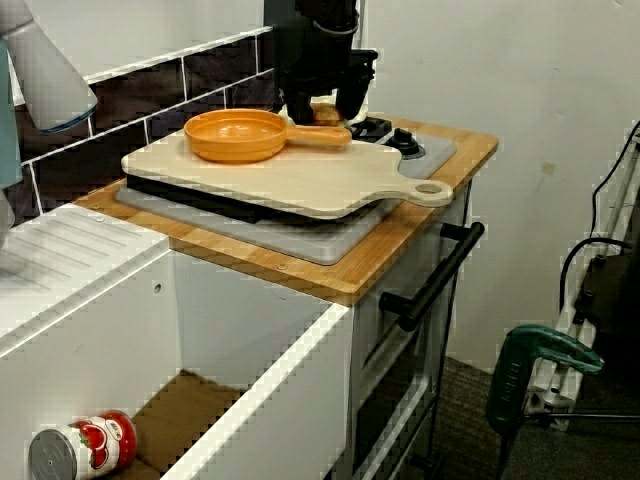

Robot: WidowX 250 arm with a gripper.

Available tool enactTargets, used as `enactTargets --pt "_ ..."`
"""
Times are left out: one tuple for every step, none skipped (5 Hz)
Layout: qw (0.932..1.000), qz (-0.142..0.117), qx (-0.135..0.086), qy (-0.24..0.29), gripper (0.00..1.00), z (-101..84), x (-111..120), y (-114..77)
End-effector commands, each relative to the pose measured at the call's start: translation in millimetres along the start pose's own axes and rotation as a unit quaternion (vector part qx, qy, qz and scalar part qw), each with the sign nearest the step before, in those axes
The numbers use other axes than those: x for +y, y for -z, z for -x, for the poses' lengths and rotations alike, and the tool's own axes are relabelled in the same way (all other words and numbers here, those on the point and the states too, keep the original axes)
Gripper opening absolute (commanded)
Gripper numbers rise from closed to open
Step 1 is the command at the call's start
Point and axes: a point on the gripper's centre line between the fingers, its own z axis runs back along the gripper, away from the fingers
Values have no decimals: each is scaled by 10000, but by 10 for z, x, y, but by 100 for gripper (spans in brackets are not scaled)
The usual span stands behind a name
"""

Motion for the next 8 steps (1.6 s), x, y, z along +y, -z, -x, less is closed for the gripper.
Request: enactTargets --pt "9995 -106 -295 38 0 -133 21 -126" --pt "9994 -113 -316 27 0 -140 15 -145" --pt "9994 -116 -339 19 0 -140 18 -171" --pt "9993 -118 -351 5 0 -135 21 -195" --pt "9990 -110 -425 -19 0 -167 7 -271" --pt "9986 -51 -514 -112 0 -203 1 -366" --pt "9976 -2 -640 -270 0 -239 13 -510" --pt "9966 -12 -729 -385 0 -258 47 -625"
